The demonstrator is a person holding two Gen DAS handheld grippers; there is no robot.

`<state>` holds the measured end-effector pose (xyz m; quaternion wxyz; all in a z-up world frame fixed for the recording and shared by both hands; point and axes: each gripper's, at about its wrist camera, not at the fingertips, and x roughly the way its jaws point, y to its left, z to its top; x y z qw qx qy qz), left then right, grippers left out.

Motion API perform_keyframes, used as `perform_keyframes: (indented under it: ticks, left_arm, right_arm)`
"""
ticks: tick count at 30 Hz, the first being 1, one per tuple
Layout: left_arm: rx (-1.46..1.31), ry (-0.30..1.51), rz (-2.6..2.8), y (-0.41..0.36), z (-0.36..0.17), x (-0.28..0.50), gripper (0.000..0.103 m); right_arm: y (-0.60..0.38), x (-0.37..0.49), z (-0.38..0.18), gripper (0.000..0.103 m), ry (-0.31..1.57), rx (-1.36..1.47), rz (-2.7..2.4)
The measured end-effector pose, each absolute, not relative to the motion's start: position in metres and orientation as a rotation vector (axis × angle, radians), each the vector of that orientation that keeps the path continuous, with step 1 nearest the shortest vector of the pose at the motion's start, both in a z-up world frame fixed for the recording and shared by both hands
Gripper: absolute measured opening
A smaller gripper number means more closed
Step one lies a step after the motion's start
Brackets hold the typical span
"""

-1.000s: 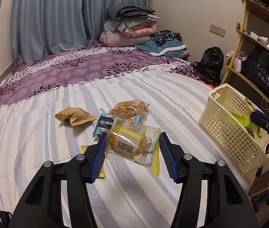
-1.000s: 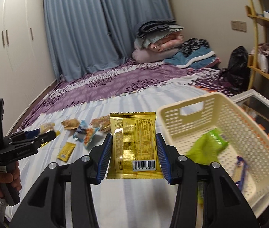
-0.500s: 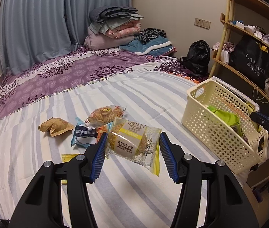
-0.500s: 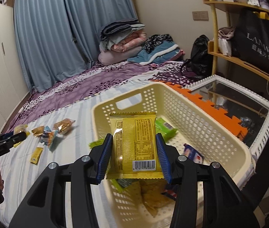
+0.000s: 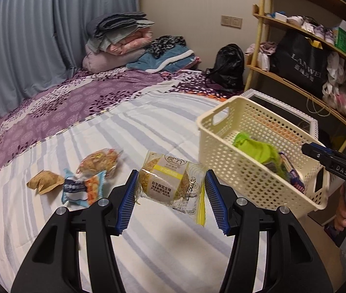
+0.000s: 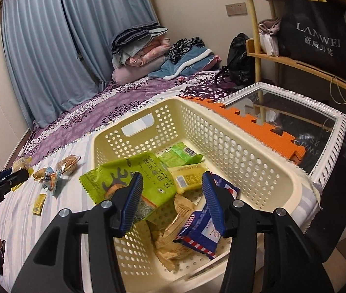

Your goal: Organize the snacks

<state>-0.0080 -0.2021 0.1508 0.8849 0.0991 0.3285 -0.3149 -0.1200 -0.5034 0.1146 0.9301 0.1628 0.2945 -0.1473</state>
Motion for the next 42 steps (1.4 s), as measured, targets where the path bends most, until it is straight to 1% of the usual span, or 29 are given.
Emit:
perform_keyframes:
  ticks: [10, 16, 23, 28, 29, 30, 31, 32, 33, 37, 42]
  left_arm:
    - [0.248, 0.659, -0.809, -0.271, 0.159, -0.038, 0.056]
    - [0.269, 0.643, -0.929, -0.315, 0.158, -0.064, 0.056]
    - [0.305, 0.614, -1.017, -0.348, 0.159, -0.08, 0.056]
    - [0.307, 0.653, -0.991, -0.339, 0.151, -0.074, 0.058]
    - [0.305, 0.664, -0.977, -0.333, 0.148, -0.072, 0.061]
    - [0.3, 0.681, -0.952, -0.326, 0.145, -0.071, 0.071]
    - [0.294, 0.694, -0.93, -0.319, 0.142, -0.07, 0.078]
    - [0.285, 0.709, -0.914, -0.31, 0.138, -0.07, 0.078]
    - [0.282, 0.724, -0.91, -0.304, 0.136, -0.07, 0.078]
    - [0.266, 0.789, -0.918, -0.281, 0.117, -0.077, 0.078]
    - [0.297, 0.862, -0.987, -0.275, 0.084, -0.091, 0.078]
  right_arm:
    - [-0.522, -0.132, 0.116, 0.051, 0.583, 0.359, -0.346]
    - [-0.524, -0.138, 0.121, 0.051, 0.576, 0.301, -0.401]
    - [-0.534, -0.144, 0.124, 0.051, 0.561, 0.306, -0.438]
    - [-0.537, -0.147, 0.124, 0.051, 0.556, 0.315, -0.445]
    - [-0.537, -0.148, 0.125, 0.051, 0.553, 0.318, -0.447]
    - [-0.538, -0.148, 0.125, 0.051, 0.549, 0.32, -0.45]
    - [-0.538, -0.149, 0.125, 0.053, 0.546, 0.322, -0.452]
    - [-0.537, -0.149, 0.125, 0.056, 0.543, 0.324, -0.453]
    - [-0.536, -0.149, 0.125, 0.057, 0.542, 0.323, -0.454]
    - [-0.53, -0.147, 0.126, 0.058, 0.542, 0.317, -0.439]
    - [-0.521, -0.149, 0.132, 0.058, 0.532, 0.298, -0.427]
